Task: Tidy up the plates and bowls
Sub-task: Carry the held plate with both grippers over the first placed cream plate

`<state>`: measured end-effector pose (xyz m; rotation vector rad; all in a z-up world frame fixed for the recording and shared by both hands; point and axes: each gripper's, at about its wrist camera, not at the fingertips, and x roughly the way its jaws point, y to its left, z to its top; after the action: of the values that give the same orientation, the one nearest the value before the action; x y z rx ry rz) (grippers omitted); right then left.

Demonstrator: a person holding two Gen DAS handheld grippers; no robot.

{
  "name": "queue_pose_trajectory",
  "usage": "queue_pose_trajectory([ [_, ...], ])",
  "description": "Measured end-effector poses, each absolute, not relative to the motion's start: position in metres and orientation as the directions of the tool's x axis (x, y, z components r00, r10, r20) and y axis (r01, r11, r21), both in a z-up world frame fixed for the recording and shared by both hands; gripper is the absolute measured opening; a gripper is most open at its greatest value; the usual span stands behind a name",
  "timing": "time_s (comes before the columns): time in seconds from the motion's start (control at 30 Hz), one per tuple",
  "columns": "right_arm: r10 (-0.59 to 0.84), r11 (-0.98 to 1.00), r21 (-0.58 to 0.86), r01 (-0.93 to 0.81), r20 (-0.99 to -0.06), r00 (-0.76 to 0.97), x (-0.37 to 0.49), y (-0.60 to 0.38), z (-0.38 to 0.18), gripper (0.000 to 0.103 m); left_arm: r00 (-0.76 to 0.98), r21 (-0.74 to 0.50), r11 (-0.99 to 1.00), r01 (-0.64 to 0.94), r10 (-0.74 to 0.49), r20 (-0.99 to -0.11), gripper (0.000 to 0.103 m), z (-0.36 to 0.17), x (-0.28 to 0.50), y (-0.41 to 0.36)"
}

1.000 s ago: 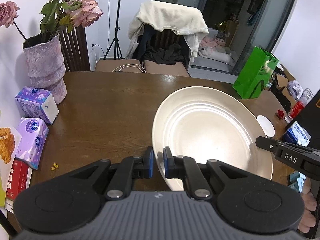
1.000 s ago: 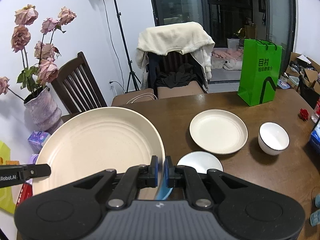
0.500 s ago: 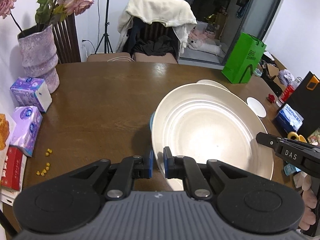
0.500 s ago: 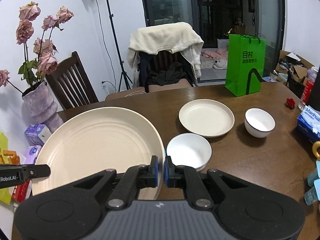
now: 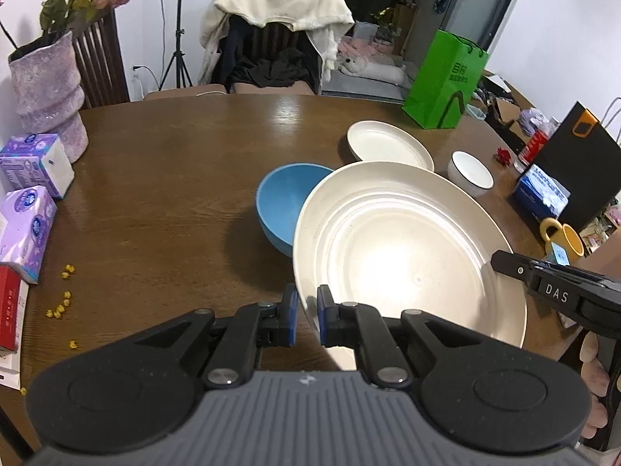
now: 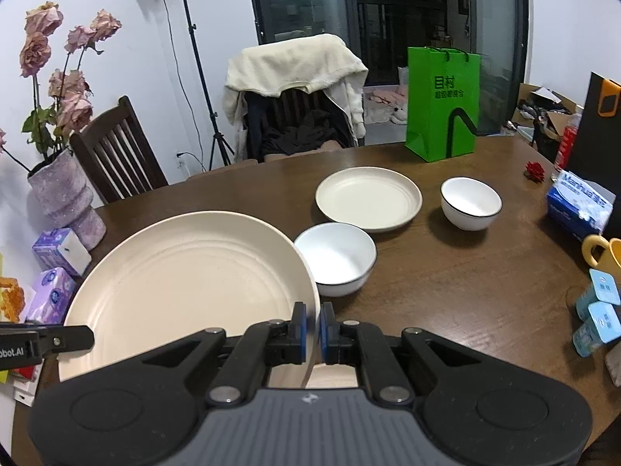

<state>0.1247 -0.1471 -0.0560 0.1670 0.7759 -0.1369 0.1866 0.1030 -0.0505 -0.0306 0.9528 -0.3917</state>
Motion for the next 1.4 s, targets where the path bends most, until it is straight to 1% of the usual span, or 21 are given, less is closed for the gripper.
queue_pose_trajectory([
  [0.73,-0.120,0.960,0.086,0.267,-0.735,0.668,0.082,-0.183,-0.094,0.007,0.424,-0.181,0.892,0.414,-0.364,-0.829,0.010,-0.089,0.165,0.057],
  [1.4,-0.144,0.941,0.088,0.326,-0.767,0.625,0.057,-0.212,-0.132,0.007,0.387,-0.116,0.854,0.506,-0.345,-0.855,0.011,-0.119,0.159,0.017],
])
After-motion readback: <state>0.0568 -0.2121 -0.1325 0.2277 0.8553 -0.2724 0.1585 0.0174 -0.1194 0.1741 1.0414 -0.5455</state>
